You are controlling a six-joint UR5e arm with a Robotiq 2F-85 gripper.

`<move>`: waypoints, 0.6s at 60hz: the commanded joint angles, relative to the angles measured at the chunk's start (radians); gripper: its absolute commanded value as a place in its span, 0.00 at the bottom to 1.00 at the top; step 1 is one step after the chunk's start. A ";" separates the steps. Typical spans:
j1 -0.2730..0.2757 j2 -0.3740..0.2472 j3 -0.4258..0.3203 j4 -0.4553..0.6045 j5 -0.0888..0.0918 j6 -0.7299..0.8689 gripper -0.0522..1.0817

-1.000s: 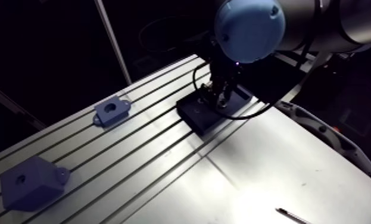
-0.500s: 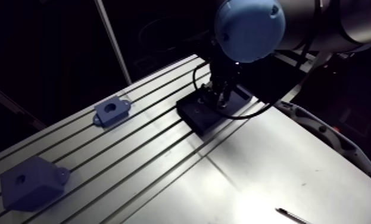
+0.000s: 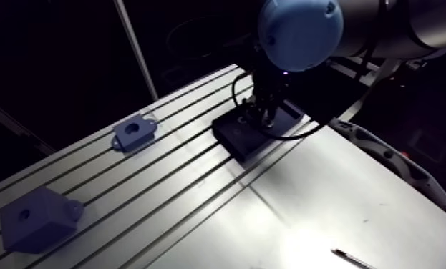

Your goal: Pick up the bearing and press it into the housing until flush.

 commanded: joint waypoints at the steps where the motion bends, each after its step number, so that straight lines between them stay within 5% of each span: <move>1: 0.000 0.001 -0.003 0.000 0.000 0.001 0.50; 36: -0.002 0.006 0.000 0.000 0.000 -0.002 0.52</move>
